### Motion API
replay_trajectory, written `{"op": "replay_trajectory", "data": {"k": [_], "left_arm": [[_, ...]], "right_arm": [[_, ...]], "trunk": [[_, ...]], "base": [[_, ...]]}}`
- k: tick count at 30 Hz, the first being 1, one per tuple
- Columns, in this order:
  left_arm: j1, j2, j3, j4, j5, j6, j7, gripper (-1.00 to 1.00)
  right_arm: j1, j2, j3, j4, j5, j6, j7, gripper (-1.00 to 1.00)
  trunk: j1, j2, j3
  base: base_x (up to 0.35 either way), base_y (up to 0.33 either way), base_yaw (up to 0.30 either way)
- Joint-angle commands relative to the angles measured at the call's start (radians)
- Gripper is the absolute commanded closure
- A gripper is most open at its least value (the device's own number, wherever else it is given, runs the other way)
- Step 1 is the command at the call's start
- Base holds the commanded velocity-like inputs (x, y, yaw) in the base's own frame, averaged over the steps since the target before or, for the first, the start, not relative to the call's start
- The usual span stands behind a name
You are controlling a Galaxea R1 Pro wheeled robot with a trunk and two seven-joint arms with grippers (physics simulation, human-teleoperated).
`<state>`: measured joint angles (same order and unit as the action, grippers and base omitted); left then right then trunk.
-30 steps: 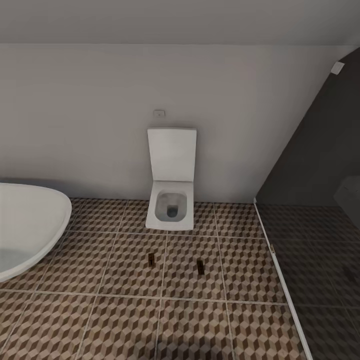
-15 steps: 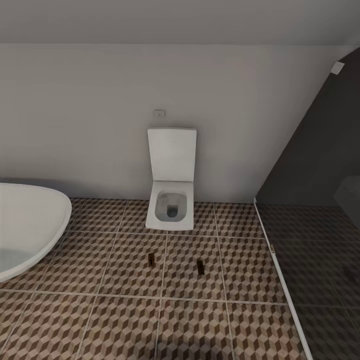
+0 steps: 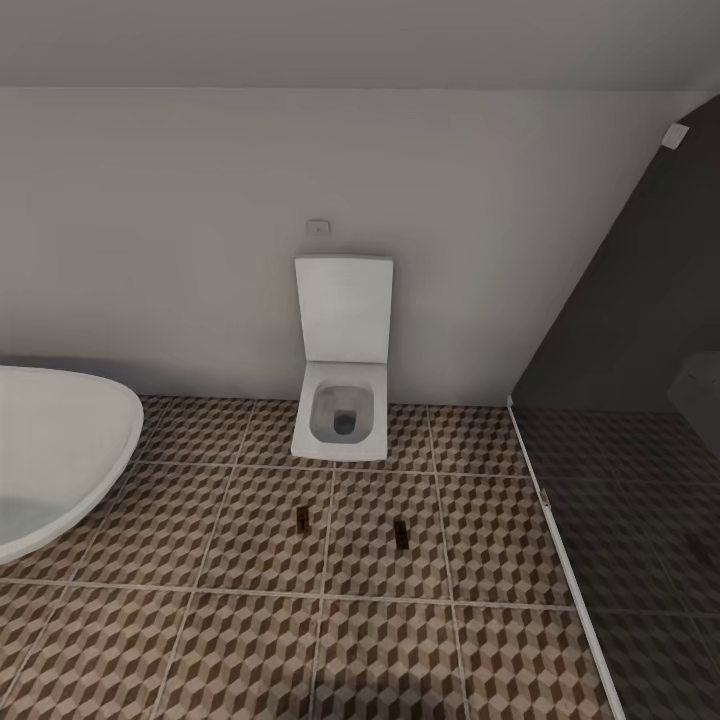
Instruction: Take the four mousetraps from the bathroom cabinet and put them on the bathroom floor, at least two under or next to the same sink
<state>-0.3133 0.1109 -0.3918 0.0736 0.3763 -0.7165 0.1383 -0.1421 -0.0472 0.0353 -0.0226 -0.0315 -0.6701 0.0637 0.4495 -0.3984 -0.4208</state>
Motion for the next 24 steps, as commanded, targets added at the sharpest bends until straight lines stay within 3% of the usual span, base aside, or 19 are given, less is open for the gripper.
{"op": "replay_trajectory", "data": {"k": [1,24], "left_arm": [[-0.001,-0.001,-0.009,0.003,0.003,-0.004,0.004,-1.0],[-0.001,-0.001,-0.009,0.003,0.003,-0.004,0.004,-1.0]], "right_arm": [[-0.001,0.0,0.003,0.001,-0.004,-0.003,0.004,-1.0],[-0.001,0.0,0.003,0.001,-0.004,-0.003,0.004,-1.0]], "trunk": [[0.0,-0.002,-0.001],[0.0,-0.002,-0.001]], "base": [[0.0,0.0,0.0],[0.0,0.0,0.0]]}}
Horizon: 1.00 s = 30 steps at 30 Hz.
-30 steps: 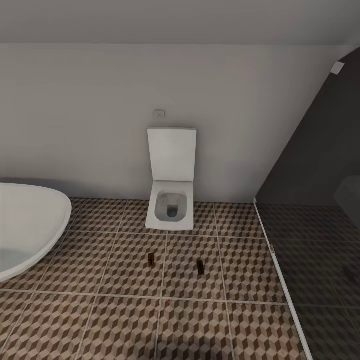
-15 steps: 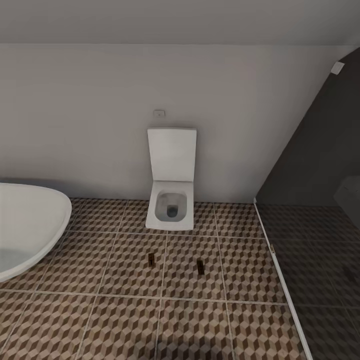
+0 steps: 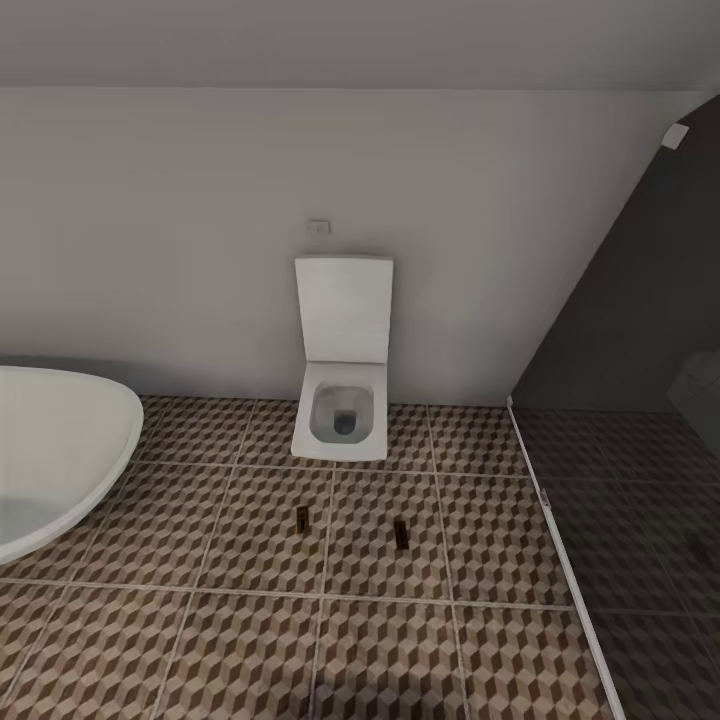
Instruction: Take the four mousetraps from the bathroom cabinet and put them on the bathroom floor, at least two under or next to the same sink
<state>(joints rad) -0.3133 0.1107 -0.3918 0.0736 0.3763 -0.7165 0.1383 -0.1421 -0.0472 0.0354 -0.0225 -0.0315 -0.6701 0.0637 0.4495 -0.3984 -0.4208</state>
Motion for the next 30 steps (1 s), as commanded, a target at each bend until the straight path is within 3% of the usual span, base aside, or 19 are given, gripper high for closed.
{"op": "replay_trajectory", "data": {"k": [1,30], "left_arm": [[-0.001,-0.001,-0.009,0.003,0.003,-0.004,0.004,-1.0],[-0.001,-0.001,-0.009,0.003,0.003,-0.004,0.004,-1.0]], "right_arm": [[-0.001,0.0,0.003,0.001,-0.004,-0.003,0.004,-1.0],[-0.001,0.0,0.003,0.001,-0.004,-0.003,0.004,-1.0]], "trunk": [[0.0,-0.002,-0.001],[0.0,-0.002,-0.001]], "base": [[0.0,0.0,0.0],[0.0,0.0,0.0]]}}
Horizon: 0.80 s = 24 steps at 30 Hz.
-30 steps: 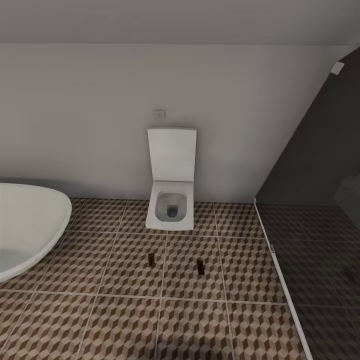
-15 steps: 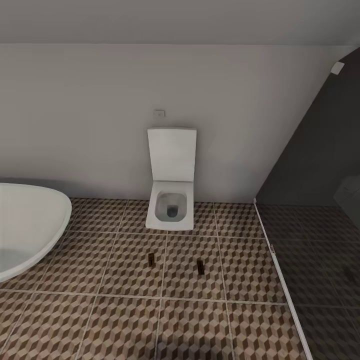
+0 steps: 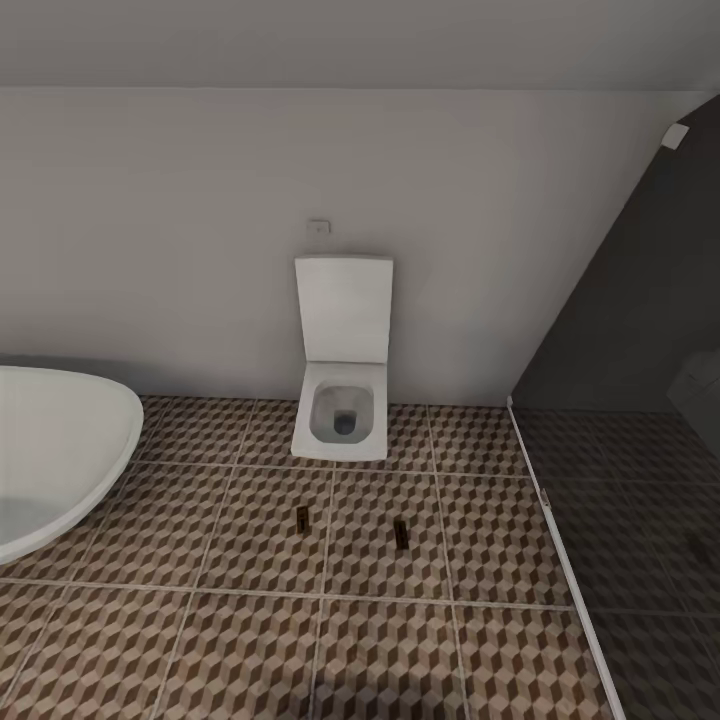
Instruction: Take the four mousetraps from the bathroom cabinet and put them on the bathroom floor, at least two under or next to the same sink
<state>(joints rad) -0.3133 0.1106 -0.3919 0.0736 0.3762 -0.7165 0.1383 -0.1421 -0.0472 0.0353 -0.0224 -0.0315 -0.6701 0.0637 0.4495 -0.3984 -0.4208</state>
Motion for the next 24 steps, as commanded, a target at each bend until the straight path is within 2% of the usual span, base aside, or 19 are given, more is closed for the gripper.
{"op": "replay_trajectory", "data": {"k": [1,24], "left_arm": [[-0.001,-0.001,-0.009,0.003,0.003,-0.004,0.004,-1.0],[-0.001,0.0,-0.009,0.003,0.003,-0.004,0.004,-1.0]], "right_arm": [[-0.001,0.0,0.003,0.001,-0.004,-0.003,0.004,-1.0],[-0.001,0.0,0.003,0.001,-0.004,-0.003,0.004,-1.0]], "trunk": [[0.0,-0.002,-0.001],[0.0,-0.002,-0.001]], "base": [[0.0,0.0,0.0],[0.0,0.0,0.0]]}}
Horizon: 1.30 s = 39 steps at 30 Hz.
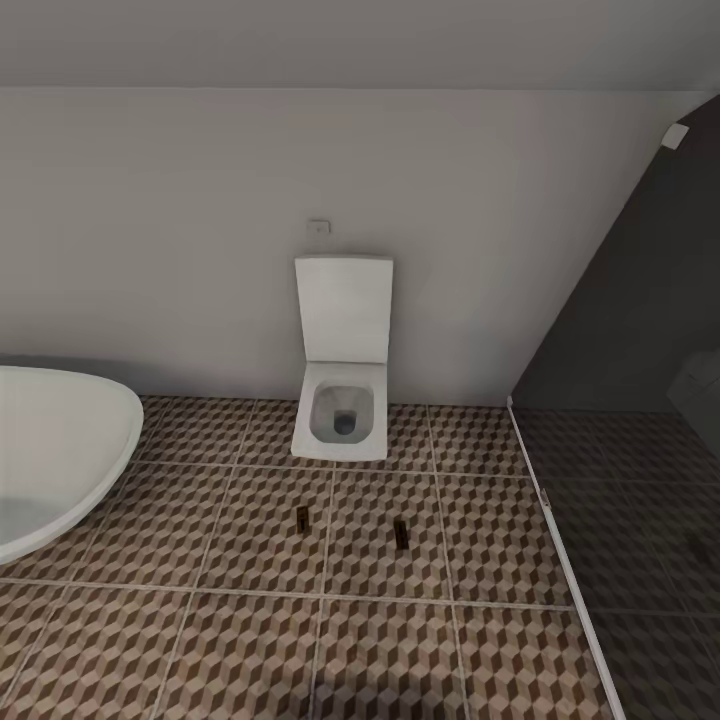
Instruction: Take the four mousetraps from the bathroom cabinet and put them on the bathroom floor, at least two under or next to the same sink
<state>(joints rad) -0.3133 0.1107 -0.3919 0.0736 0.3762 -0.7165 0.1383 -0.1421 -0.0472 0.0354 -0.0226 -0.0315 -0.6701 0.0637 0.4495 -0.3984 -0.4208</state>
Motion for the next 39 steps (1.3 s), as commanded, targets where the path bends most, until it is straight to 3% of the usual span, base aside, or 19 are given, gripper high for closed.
{"op": "replay_trajectory", "data": {"k": [1,39], "left_arm": [[-0.001,-0.001,-0.009,0.003,0.003,-0.004,0.004,-1.0],[-0.001,0.0,-0.009,0.003,0.003,-0.004,0.004,-1.0]], "right_arm": [[-0.001,0.0,0.003,0.001,-0.004,-0.003,0.004,-1.0],[-0.001,0.0,0.003,0.001,-0.004,-0.003,0.004,-1.0]], "trunk": [[0.0,-0.002,-0.001],[0.0,-0.002,-0.001]], "base": [[0.0,0.0,0.0],[0.0,0.0,0.0]]}}
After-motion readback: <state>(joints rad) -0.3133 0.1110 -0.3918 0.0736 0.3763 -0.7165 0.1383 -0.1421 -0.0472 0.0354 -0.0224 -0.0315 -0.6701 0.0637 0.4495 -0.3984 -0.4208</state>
